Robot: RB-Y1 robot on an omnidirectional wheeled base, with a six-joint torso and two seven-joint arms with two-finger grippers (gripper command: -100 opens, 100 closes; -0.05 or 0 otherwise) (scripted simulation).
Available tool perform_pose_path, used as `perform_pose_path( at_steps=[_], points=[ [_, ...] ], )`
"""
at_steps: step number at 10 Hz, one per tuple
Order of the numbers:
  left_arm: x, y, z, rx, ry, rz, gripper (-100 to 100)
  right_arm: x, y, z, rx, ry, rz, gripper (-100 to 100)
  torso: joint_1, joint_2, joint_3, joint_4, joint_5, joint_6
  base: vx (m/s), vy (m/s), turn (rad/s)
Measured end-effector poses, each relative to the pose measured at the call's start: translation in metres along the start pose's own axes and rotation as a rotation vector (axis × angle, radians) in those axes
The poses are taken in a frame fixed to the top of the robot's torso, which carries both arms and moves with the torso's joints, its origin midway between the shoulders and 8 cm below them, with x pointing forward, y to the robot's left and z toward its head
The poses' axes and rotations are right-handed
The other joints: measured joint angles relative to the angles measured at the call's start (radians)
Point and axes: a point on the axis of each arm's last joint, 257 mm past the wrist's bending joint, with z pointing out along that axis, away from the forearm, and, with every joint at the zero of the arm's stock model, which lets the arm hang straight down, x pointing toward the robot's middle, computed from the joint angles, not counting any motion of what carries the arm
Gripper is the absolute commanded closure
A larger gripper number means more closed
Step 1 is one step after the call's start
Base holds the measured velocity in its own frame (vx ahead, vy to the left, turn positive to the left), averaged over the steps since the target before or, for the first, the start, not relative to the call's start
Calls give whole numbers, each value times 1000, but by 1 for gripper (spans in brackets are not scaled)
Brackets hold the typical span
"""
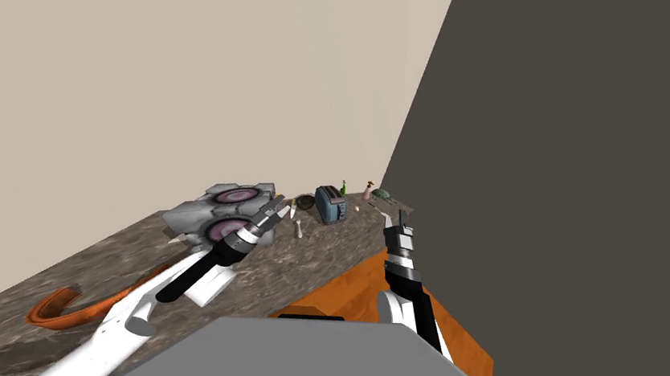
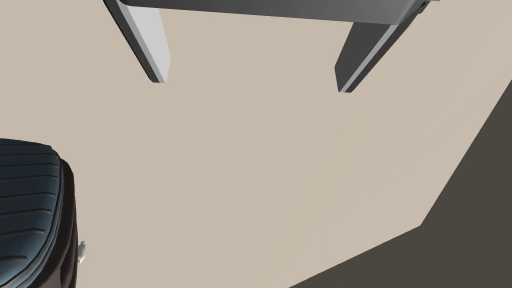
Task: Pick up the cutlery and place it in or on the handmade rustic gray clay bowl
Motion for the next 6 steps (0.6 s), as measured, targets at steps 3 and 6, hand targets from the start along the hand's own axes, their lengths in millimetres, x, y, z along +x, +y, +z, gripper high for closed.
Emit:
perform_pose_path(
  at_steps=[3, 6],
  points=[
    [0, 35, -3, -111, 57, 34, -100, 0, 0, 0, 0, 0, 0, 0, 0, 0, 0, 0, 0, 0, -14, -14, -86],
    [-8, 72, -8, -226, 99, 75, -100, 0, 0, 0, 0, 0, 0, 0, -2, -1, 0, 0, 0, 0, -12, -27, -152]
  ],
)
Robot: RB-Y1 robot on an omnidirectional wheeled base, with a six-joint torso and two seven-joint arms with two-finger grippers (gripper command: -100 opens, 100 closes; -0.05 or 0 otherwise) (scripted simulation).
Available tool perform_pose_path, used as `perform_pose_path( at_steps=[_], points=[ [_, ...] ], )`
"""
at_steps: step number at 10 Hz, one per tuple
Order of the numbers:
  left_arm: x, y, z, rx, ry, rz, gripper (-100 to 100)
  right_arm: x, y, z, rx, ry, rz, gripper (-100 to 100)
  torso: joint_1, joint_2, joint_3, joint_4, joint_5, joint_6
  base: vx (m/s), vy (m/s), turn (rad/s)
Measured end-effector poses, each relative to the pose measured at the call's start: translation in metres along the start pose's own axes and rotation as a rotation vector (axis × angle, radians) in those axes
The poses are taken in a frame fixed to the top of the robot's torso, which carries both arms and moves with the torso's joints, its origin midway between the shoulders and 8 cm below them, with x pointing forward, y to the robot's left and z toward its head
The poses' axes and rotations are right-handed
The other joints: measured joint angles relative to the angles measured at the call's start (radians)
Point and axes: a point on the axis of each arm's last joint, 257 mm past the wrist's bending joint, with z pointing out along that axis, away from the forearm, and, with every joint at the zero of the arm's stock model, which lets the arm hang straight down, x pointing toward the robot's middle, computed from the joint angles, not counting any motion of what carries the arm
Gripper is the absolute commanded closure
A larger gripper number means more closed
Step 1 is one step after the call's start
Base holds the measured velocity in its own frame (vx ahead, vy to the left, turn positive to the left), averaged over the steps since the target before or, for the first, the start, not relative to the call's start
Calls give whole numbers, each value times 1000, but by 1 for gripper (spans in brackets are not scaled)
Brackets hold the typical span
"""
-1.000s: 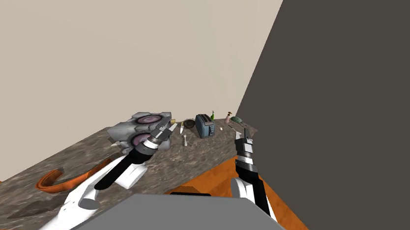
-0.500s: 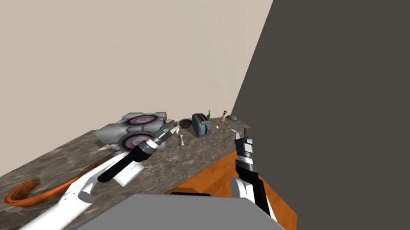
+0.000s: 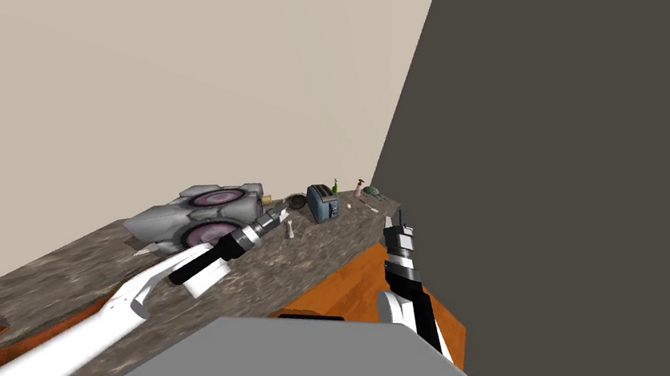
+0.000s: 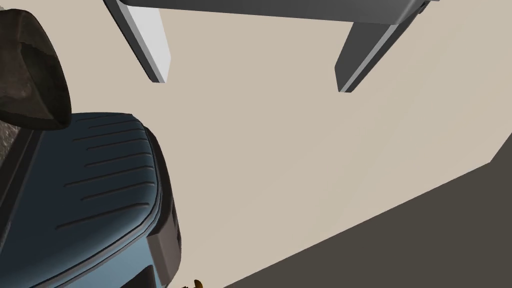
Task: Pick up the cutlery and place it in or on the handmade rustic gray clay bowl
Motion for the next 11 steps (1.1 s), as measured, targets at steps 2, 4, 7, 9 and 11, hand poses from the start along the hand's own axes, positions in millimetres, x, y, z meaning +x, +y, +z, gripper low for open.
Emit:
perform_pose_path(
  at_steps=[2, 4, 7, 9, 11],
  points=[
    [-4, 23, -6, -75, 26, 33, -100, 0, 0, 0, 0, 0, 0, 0, 0, 0, 0, 0, 0, 0, -5, -38, -136],
    [-12, 52, -11, -169, 46, 70, -100, 0, 0, 0, 0, 0, 0, 0, 0, 0, 0, 0, 0, -1, 4, -35, -114],
    [-25, 97, -28, -310, 71, 131, -100, 0, 0, 0, 0, 0, 0, 0, 0, -1, 0, 0, 0, -1, 12, -44, -119],
    [-35, 117, -38, -387, 79, 167, -100, 0, 0, 0, 0, 0, 0, 0, 0, -1, 0, 0, 0, -1, 13, -41, -79],
    [-56, 145, -57, -496, 86, 220, -100, 0, 0, 0, 0, 0, 0, 0, -2, -2, -1, 0, 0, 0, 31, -72, -181]
  ],
)
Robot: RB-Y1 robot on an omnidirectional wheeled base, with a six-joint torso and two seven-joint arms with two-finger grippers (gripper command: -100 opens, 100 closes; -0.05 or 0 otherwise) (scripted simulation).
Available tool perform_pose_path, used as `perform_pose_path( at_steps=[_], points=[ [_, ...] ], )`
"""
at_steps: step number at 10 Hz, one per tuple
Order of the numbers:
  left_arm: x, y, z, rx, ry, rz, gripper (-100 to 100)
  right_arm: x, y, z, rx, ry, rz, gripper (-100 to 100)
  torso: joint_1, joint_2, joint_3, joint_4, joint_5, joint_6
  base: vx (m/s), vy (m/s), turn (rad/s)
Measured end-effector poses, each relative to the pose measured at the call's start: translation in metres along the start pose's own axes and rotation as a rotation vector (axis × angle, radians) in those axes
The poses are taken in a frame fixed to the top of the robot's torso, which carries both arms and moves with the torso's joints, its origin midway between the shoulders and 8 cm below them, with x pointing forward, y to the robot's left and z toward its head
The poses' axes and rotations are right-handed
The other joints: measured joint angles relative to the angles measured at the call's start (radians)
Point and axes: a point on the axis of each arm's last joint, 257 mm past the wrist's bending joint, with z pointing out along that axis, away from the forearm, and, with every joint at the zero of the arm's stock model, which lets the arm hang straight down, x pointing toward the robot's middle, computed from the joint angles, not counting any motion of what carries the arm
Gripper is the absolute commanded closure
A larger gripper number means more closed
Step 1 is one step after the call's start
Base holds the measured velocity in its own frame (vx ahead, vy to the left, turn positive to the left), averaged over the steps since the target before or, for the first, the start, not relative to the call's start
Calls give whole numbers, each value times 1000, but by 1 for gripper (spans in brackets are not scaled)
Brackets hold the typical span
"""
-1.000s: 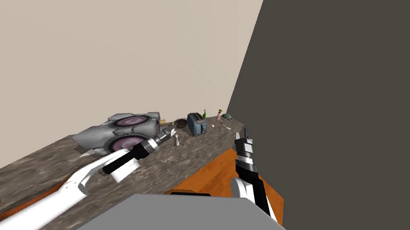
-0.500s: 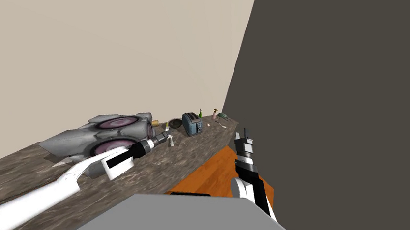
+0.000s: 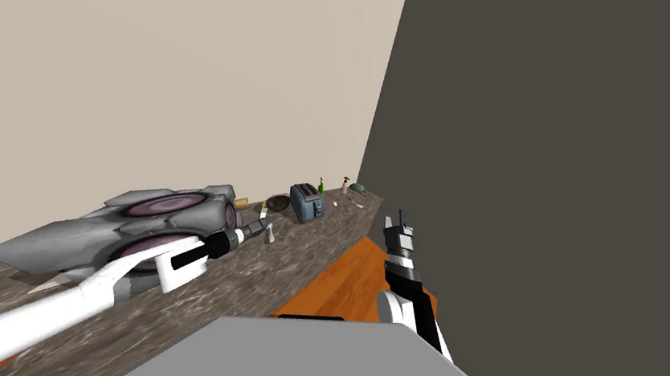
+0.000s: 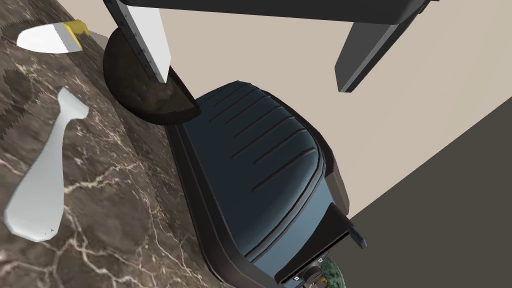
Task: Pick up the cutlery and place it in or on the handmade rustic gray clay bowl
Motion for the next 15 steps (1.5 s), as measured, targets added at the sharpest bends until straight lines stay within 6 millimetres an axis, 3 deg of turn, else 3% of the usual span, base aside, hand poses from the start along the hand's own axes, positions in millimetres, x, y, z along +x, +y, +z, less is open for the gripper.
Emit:
perform_pose_path(
  at_steps=[3, 5, 9, 11, 13, 15],
  points=[
    [-6, 63, -13, -175, 4, 72, -100, 0, 0, 0, 0, 0, 0, 0, 0, -1, 0, 0, 0, -1, 37, -58, -52],
    [-18, 79, -23, -225, 3, 95, -100, 0, 0, 0, 0, 0, 0, 0, 2, 1, 1, 0, 0, -1, 27, -53, -125],
    [-36, 142, -51, -411, -1, 168, -100, 0, 0, 0, 0, 0, 0, 0, -1, -2, -1, 0, 0, -1, 53, -65, -70],
    [-46, 159, -67, -477, -3, 195, -100, 0, 0, 0, 0, 0, 0, 0, 0, -1, 0, 0, 0, -1, 49, -60, -87],
    [-58, 189, -83, -576, -5, 232, -100, 0, 0, 0, 0, 0, 0, 0, -1, -2, -1, 0, 0, -1, 58, -68, -53],
    [-60, 199, -95, -608, -4, 244, -100, 0, 0, 0, 0, 0, 0, 0, 2, 1, 0, 0, 0, -1, 33, -30, -37]
  ],
)
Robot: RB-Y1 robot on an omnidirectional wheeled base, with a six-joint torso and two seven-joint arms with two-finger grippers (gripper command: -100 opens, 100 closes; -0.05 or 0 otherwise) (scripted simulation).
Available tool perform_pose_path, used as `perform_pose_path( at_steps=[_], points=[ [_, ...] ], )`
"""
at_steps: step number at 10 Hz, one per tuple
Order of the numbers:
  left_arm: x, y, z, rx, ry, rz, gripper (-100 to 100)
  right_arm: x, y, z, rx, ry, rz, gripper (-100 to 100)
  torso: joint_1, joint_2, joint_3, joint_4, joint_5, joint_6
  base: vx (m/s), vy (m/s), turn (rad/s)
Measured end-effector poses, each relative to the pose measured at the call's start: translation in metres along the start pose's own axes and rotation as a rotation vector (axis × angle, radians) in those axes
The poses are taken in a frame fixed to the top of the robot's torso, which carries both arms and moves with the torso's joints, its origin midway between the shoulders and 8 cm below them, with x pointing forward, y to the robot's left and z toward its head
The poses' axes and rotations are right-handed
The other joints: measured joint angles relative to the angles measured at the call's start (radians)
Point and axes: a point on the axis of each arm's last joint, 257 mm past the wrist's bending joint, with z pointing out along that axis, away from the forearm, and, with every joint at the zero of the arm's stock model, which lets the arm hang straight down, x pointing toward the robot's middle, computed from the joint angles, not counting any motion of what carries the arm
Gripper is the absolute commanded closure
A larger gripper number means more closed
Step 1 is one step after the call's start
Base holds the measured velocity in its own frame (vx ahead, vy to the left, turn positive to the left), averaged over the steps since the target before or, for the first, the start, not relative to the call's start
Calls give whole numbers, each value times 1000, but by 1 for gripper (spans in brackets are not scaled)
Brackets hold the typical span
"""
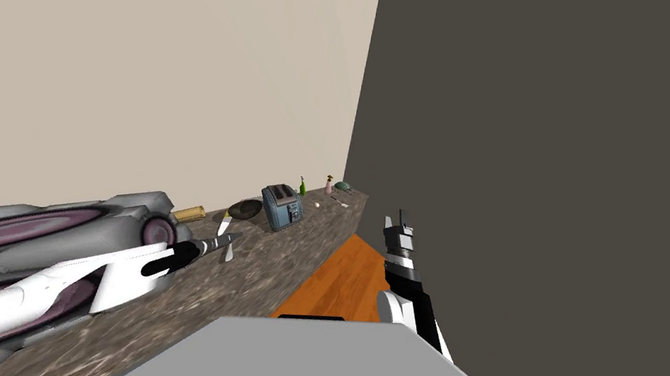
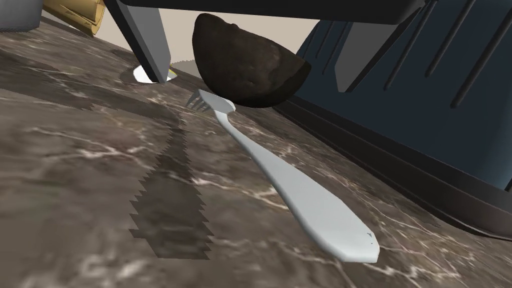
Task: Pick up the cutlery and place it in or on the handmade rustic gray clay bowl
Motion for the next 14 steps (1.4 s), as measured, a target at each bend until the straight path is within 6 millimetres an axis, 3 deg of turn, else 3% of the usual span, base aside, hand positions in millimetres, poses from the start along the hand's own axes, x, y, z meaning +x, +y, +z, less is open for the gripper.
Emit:
perform_pose_path(
  at_steps=[3, 4, 5, 7, 8, 12, 13, 14],
  points=[
    [4, 50, -8, -116, 9, 45, -100, 0, 0, 0, 0, 0, 0, 0, -3, -2, -1, 0, -1, 0, 57, -64, -47],
    [5, 52, -9, -122, 8, 46, 0, 0, 0, 0, 0, 0, 0, 0, -1, -1, 0, 0, 0, 0, 5, -6, 0],
    [5, 52, -9, -121, 8, 46, -100, 0, 0, 0, 0, 0, 0, 0, 1, 1, 1, 0, 0, 0, 25, 12, -65],
    [10, 59, -5, -128, 5, 38, -100, 0, 0, 0, 0, 0, 0, 0, 3, 0, 0, 0, 1, 0, 31, 16, -50],
    [11, 59, -5, -128, 4, 38, 100, 0, 0, 0, 0, 0, 0, 0, 2, 1, 0, 0, 1, 0, 0, 0, 0],
    [10, 59, -5, -128, 4, 35, 100, 0, 0, 0, 0, 0, 0, 0, 2, 2, 1, 0, 0, 1, 0, 1, 3],
    [10, 59, -5, -127, 3, 35, 0, 0, 0, 0, 0, 0, 0, 0, 2, 2, 1, 0, 0, 0, 0, 0, 0],
    [10, 59, -5, -127, 3, 35, 100, 0, 0, 0, 0, 0, 0, 0, 2, 2, 1, 0, 0, 0, -27, -15, 87]
  ],
)
